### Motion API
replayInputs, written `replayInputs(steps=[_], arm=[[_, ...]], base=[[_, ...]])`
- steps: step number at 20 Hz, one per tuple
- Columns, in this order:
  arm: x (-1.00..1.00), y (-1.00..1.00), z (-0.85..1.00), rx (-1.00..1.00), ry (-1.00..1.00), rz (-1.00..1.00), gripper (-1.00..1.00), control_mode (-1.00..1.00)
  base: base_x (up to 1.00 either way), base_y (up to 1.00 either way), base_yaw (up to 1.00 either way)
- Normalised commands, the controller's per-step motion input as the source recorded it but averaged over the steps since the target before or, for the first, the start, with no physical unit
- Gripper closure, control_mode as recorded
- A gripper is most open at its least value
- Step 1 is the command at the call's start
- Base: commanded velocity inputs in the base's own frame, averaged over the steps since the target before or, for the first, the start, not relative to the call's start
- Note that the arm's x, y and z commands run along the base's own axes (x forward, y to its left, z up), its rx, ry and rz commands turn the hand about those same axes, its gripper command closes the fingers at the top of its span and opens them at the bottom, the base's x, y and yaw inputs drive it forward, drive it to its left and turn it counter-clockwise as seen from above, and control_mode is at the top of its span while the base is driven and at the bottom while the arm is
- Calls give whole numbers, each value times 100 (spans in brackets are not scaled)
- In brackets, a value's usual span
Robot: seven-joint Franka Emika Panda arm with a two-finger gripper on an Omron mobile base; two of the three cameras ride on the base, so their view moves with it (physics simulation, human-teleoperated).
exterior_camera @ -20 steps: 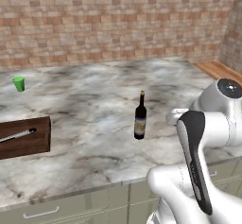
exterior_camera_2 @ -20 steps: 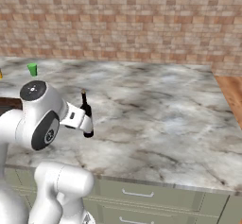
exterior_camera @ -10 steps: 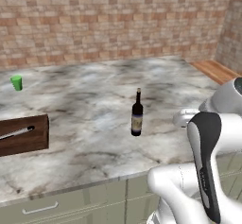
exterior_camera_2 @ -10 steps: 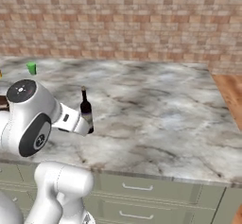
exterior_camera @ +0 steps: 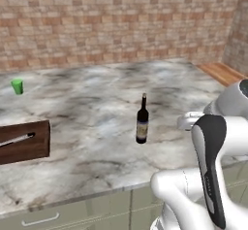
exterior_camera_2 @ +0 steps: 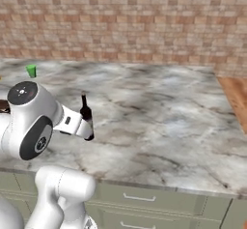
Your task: Place the drinks on the dining counter in a tight cluster.
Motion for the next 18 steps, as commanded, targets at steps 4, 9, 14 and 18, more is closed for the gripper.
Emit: replayInputs(steps=[4, 9, 14, 18], arm=[[0, 0, 0, 0, 0, 0, -100, 100], [0, 0, 0, 0, 0, 0, -100, 100], [0, 0, 0, 0, 0, 0, -100, 100], [0, 0, 0, 0, 0, 0, -100, 100]], base=[[0, -33, -84], [-35, 0, -75], [-85, 9, -26], [-100, 0, -25]])
